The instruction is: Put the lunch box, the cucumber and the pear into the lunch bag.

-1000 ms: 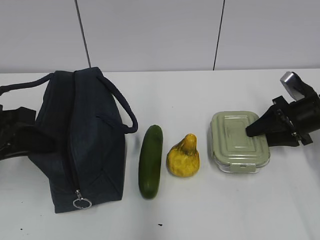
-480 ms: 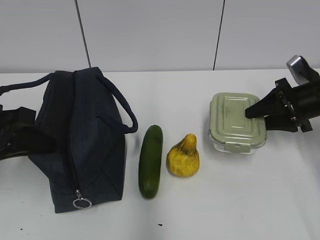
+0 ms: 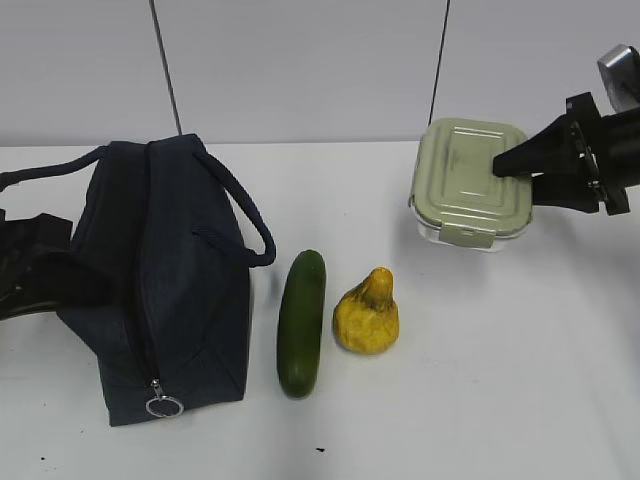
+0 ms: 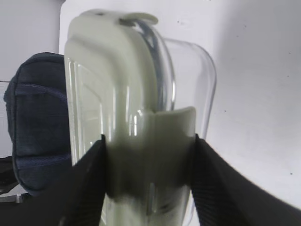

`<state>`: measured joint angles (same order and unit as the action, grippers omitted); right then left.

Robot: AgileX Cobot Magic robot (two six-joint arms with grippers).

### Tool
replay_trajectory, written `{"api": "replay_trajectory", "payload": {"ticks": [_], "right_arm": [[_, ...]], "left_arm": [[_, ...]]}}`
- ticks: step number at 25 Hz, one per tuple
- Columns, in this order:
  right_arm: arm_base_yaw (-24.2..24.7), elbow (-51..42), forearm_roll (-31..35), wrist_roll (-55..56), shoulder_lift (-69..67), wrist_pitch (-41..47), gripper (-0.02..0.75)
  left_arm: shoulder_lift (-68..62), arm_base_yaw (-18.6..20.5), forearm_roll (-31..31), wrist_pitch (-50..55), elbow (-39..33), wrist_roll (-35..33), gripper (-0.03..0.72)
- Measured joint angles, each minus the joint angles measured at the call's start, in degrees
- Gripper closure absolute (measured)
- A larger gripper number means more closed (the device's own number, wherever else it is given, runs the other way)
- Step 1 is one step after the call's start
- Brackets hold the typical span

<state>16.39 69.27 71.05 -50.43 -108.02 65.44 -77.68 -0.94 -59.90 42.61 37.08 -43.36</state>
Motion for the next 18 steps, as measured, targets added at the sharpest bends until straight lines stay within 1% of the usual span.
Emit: {"api": "replay_trajectory", "payload": {"ticks": [2, 5, 8, 13, 18], "right_arm": [[-1.36, 0.0, 1.12, 0.0, 0.54, 0.0, 0.342], [-4.66, 0.11, 2.96, 0.0, 0.92, 0.0, 0.342], [-8.95, 1.3, 3.37, 0.74, 0.92, 0.0, 0.342], [-16.67, 6.02, 5.0, 2.75, 0.92, 0.23, 0.342], [-22.42, 11.64, 7.48, 3.96, 0.92, 0.92, 0.342]], "left_arm": [[0.0, 0.0, -0.11, -0.14, 0.0, 0.0, 0.704], [0.0, 0.0, -0.3, -0.35, 0.0, 0.0, 0.704], [0.0, 0.0, -0.6, -0.61, 0.0, 0.0, 0.704], [0.0, 0.0, -1.12, -1.06, 0.0, 0.0, 0.704], [-0.08, 0.0, -2.32, -1.33, 0.0, 0.0, 0.704]]}}
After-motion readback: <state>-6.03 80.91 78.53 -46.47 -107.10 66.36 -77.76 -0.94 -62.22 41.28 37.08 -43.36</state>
